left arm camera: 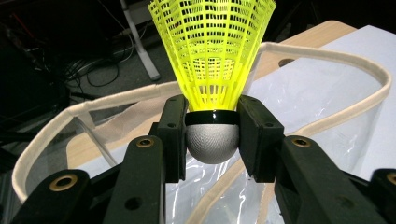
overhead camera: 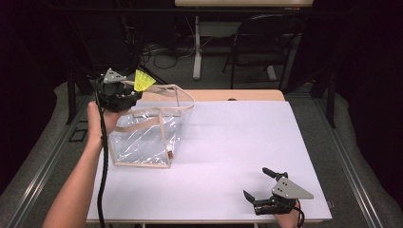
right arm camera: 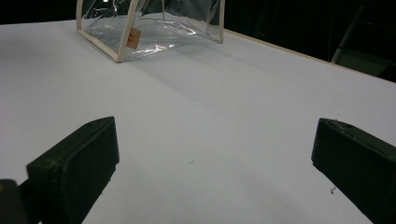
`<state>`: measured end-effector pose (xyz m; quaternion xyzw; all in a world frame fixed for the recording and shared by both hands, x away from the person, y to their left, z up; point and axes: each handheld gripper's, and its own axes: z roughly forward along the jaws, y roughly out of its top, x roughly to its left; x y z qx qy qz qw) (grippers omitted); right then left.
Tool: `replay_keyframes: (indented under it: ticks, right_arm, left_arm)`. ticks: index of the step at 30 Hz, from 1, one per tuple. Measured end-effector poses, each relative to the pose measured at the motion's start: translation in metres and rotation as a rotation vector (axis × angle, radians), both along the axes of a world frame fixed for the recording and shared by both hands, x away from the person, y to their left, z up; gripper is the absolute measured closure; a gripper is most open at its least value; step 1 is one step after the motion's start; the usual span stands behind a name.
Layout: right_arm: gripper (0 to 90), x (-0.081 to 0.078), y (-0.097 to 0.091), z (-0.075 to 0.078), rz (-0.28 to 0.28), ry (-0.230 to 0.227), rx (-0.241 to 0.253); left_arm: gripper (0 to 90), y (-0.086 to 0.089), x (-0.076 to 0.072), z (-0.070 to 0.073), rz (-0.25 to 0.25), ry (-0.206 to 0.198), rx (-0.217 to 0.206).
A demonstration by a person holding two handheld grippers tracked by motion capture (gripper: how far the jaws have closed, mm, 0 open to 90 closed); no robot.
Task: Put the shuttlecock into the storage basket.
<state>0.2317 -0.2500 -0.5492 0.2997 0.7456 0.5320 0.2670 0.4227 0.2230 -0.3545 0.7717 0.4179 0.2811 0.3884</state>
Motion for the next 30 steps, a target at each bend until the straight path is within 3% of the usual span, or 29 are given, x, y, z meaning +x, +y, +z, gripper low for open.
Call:
replay_keyframes:
  ticks: [30]
  right_arm:
    - [0.3, -0.001, -0.001, 0.001, -0.005, -0.001, -0.004]
  left_arm:
    - [64.5, 0.009, 0.009, -0.023, 0.038, 0.098, 0.018]
